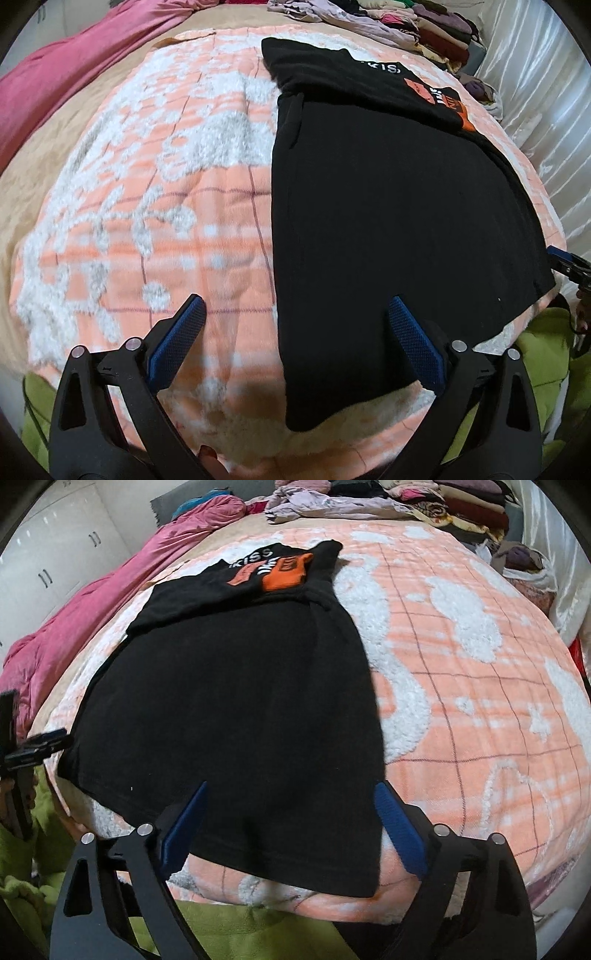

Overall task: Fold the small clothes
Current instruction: 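Move both tools to the hem of the black sweatshirt, then close the right gripper on the hem while the left gripper grasps the hem, then lift the hem with both grippers, fold it over toward the collar, release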

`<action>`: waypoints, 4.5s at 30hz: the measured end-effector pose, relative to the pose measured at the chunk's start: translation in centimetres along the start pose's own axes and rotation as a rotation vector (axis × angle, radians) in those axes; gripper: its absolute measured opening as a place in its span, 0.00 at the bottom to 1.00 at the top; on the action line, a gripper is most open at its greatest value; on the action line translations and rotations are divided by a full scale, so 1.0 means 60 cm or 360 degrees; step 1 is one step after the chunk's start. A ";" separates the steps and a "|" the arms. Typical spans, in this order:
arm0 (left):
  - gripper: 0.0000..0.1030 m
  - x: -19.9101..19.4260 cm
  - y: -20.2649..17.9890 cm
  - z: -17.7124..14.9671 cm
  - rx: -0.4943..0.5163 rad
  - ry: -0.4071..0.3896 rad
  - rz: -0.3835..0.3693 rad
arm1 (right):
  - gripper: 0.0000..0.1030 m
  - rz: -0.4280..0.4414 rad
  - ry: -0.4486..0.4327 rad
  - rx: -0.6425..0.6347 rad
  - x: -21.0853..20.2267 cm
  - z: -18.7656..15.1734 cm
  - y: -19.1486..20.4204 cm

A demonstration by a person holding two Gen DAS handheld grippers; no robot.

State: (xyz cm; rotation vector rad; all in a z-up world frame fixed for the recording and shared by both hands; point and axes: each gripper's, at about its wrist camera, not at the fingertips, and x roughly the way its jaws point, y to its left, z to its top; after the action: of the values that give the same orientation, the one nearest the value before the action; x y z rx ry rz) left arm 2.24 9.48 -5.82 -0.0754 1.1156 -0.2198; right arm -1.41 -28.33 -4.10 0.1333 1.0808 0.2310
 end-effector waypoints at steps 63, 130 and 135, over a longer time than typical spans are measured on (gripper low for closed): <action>0.03 -0.035 0.064 0.217 -0.0413 -0.0313 -0.0354 | 0.09 0.0462 -0.0594 0.0086 -0.055 0.236 -0.072; 0.55 0.133 -0.085 0.303 0.0201 -0.0253 -0.0115 | 0.59 0.0271 -0.0206 -0.0576 0.181 0.312 0.131; 0.55 0.136 -0.067 0.351 0.0119 -0.0305 -0.0098 | 0.59 0.0169 -0.0324 -0.0478 0.180 0.367 0.108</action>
State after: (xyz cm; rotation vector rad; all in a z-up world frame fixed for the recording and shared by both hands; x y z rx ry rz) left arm 24.02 2.79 -3.08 -0.0631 0.9139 -0.3028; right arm 22.16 -19.24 -1.67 -0.0548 0.8270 0.4624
